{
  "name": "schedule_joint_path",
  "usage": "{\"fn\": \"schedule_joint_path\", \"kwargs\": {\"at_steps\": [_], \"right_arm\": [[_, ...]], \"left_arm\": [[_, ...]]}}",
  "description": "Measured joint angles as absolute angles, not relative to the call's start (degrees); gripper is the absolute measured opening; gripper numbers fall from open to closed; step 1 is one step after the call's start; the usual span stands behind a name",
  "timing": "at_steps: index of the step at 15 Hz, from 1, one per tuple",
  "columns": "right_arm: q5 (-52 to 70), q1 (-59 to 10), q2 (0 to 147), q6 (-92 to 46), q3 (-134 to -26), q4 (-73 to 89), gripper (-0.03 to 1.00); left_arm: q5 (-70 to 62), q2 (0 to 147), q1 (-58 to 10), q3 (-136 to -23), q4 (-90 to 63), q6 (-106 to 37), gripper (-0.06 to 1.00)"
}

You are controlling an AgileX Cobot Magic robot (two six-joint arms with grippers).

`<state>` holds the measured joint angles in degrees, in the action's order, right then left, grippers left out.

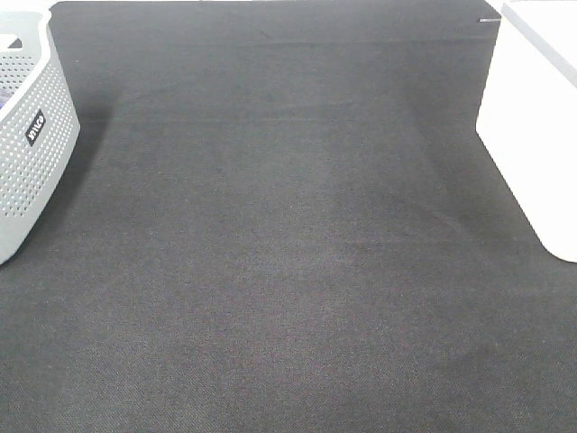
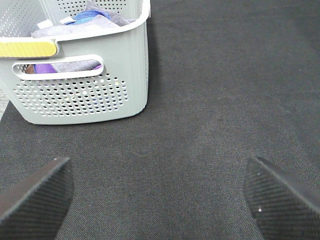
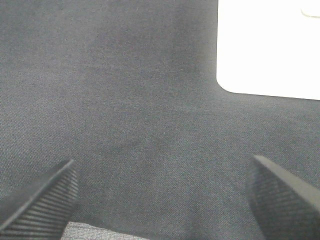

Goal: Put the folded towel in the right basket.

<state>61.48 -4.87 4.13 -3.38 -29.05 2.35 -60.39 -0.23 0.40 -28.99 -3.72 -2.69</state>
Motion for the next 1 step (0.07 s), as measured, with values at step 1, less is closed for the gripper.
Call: {"fn": "schedule_joint_path", "kwargs": {"at_steps": [1], "right_arm": [[61.48, -4.87, 4.13, -3.38, -29.05, 2.35, 0.85]], "left_arm": [[-60.39, -0.23, 0.4, -28.99, -3.72, -2.69, 0.88]]}}
